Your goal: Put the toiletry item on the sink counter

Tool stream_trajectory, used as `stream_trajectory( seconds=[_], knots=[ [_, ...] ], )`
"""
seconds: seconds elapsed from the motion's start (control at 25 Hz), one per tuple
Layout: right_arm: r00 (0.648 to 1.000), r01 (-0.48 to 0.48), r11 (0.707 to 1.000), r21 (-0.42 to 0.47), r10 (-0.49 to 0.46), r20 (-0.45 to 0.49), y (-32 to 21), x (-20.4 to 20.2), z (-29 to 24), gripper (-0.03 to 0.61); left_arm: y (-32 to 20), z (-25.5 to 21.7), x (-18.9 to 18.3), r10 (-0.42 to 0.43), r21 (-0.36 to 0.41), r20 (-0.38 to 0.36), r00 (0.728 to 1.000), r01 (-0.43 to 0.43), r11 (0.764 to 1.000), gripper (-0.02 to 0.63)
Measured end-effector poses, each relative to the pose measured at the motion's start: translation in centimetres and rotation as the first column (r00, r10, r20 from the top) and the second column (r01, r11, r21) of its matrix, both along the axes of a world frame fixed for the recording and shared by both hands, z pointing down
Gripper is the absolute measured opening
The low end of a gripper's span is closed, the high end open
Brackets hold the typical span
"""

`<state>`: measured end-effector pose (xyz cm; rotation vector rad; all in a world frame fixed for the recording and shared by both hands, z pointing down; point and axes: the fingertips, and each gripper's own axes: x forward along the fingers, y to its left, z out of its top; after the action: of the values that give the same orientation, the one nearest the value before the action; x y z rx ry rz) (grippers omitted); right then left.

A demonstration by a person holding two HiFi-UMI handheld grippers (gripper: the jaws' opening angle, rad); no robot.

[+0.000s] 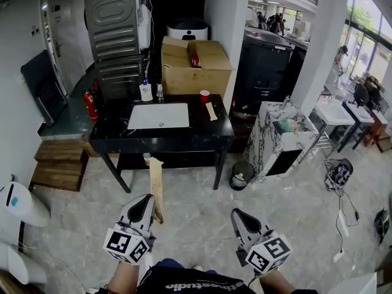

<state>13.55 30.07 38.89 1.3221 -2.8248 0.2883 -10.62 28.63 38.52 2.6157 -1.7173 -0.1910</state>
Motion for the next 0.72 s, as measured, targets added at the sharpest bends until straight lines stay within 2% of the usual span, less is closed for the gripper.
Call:
stream_trajectory(
  seconds=[0.2, 0.36, 0.56, 0.72],
  knots=[
    [1.0, 0.005, 0.999, -0.033, -0.004, 0.024, -1.8, 0.8, 1.1, 0.038, -2.1, 0.5, 0.0, -0.023, -0.023, 0.009, 1.0, 0.023, 0.999, 0.016],
    [1.0, 0.003, 0.999, -0.053, -0.002, 0.021, -5.1, 0.7, 2.1, 0.038, -5.9, 1.5, -0.2, -0.024, -0.037, 0.004, 1.0, 0.024, 0.999, 0.015],
    [1.0, 0.001, 0.997, -0.078, -0.002, -0.018, -11.4, -0.3, 3.0, 0.038, -13.4, 2.2, -1.2, -0.021, -0.047, -0.025, 0.999, 0.02, 0.999, 0.016],
    [0.999, -0.013, 0.997, -0.071, 0.01, -0.042, -18.9, -1.7, 2.5, 0.038, -21.0, 2.8, -2.4, 0.006, -0.048, -0.049, 0.999, -0.009, 0.999, 0.015]
  ],
)
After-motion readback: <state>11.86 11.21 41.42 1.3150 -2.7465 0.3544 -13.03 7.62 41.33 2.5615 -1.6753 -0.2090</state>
